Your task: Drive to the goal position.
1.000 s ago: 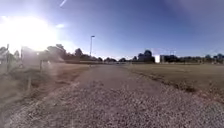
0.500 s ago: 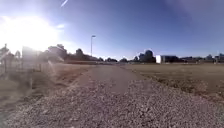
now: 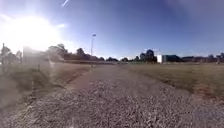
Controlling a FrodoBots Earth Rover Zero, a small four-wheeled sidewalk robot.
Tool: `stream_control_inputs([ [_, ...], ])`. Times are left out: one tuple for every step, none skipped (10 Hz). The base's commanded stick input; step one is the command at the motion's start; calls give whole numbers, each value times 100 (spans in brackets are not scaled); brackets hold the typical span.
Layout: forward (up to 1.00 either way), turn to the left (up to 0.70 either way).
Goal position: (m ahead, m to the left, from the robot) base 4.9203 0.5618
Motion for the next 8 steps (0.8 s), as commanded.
stream_control_inputs([
  [50, 0],
  [50, 0],
  [50, 0],
  [50, 0],
  [50, 0],
  [50, 0],
  [50, 0],
  [50, 0],
])
